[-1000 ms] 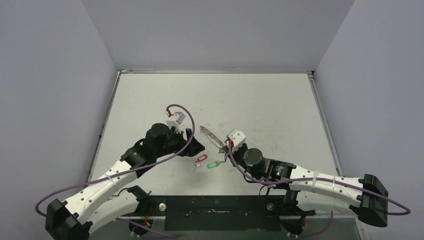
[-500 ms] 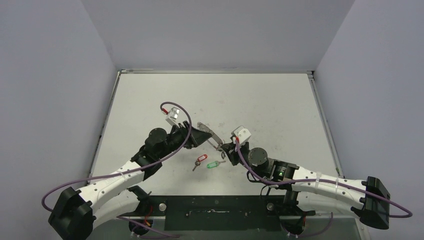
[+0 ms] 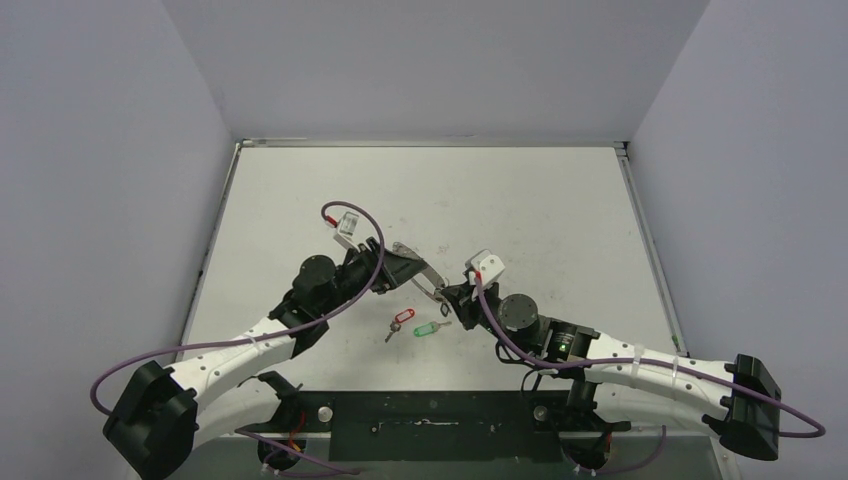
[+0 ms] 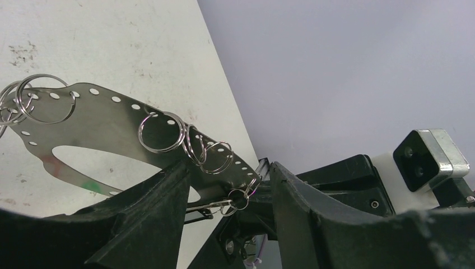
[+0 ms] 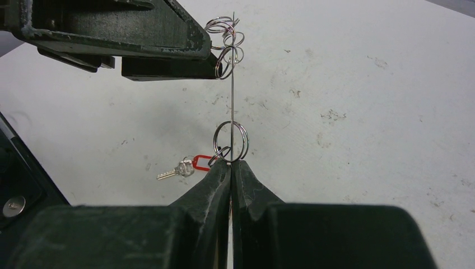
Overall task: Put the keys on the keyring
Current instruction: Adjust the keyring.
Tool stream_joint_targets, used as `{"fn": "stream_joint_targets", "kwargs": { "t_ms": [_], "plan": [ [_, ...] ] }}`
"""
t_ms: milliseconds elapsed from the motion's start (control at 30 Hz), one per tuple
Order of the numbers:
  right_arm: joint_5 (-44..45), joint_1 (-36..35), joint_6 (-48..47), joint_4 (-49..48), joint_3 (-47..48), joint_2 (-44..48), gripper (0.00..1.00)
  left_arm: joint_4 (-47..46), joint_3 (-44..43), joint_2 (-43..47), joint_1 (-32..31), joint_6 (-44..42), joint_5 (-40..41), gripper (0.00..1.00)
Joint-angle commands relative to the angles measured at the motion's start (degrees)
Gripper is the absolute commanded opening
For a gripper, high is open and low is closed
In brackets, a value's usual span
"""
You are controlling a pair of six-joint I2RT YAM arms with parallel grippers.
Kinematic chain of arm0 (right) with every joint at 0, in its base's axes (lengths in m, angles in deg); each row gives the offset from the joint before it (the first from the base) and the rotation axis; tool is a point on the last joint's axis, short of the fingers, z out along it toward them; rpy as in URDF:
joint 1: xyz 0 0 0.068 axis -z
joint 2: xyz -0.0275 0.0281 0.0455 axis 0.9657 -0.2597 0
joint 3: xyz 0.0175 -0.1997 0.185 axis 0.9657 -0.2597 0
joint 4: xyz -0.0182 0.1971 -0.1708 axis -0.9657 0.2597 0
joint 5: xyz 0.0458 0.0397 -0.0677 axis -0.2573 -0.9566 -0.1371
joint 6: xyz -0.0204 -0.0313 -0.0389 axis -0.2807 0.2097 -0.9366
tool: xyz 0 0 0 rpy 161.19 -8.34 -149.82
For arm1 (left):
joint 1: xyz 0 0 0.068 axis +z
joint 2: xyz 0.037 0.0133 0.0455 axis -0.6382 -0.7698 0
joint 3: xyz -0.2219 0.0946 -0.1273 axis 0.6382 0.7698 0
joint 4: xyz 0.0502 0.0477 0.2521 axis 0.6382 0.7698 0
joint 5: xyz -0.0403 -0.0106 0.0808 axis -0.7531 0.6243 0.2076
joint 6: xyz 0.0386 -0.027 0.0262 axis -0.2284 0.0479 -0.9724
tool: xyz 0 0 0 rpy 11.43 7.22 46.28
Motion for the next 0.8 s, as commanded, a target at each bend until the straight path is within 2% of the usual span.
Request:
{"fn": "stream_joint_targets", "kwargs": {
  "t_ms": [0,333,633,767],
  "plan": [
    [-0.68,0.35,0.74,-5.37,0.74,1.63,0.00,-4.31,0.44,-0.93,0.36,0.98,0.26,0.51],
    [-1.19,0.42,0.78,-5.37,0.81,2.10,0.00,-13.46,2.20,-3.83,0.61,2.80,-0.01,0.32],
    [-1.74,0.56,0.78,-5.63,1.00,1.43,0.00,-14.43,4.02,-0.85,1.14,2.36,2.13,0.21],
    [-1.83,0.56,0.82,-5.63,1.00,1.32,0.00,-15.53,4.14,-0.79,1.32,2.39,1.91,0.12]
  ]
}}
